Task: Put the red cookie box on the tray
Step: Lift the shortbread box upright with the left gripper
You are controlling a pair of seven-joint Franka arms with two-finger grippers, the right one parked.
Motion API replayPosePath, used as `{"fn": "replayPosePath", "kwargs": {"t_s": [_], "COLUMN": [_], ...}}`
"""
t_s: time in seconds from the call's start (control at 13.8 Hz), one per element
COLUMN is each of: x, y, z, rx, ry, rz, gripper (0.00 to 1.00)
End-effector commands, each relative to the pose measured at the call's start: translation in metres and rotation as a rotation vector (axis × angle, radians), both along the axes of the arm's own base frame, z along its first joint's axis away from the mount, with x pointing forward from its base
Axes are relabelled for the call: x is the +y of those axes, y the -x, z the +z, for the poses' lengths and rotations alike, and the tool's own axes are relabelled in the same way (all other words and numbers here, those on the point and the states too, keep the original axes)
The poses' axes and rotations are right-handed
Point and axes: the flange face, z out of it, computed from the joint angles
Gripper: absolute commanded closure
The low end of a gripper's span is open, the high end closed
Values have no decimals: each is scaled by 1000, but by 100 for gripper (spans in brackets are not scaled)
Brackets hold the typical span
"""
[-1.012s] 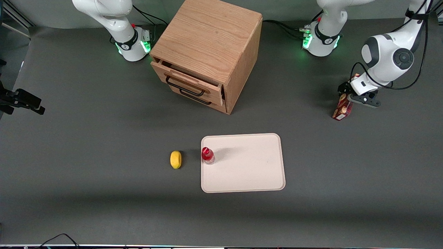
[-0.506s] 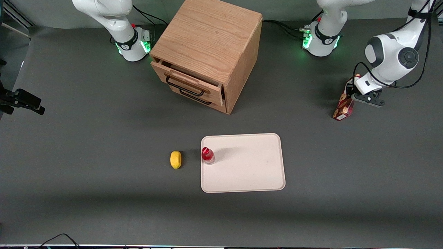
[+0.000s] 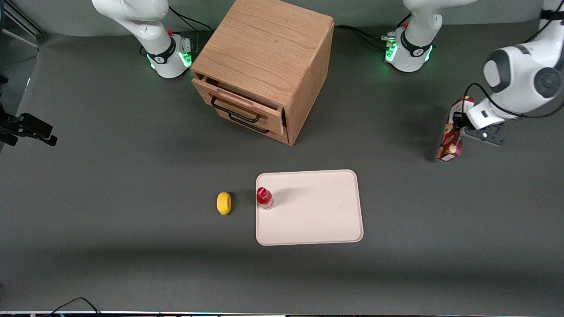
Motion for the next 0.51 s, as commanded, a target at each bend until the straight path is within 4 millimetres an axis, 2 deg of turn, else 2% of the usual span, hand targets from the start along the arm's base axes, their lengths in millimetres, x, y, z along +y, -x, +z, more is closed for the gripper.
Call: {"fn": "replayPosePath", "kwargs": {"t_s": [0.0,0.14,0.22,0.36,0.43], "x": [-48,-85,-111,-164,-190], "y": [-64,-105,-125,-162,-177], "z": [80,118,132,143,140], "rx": [28,55,48,11,1], "ry": [-19,-24,-27,-22,-13], "rz": [21,77,98,175,220], "gripper": [100,100,100,100,100]}}
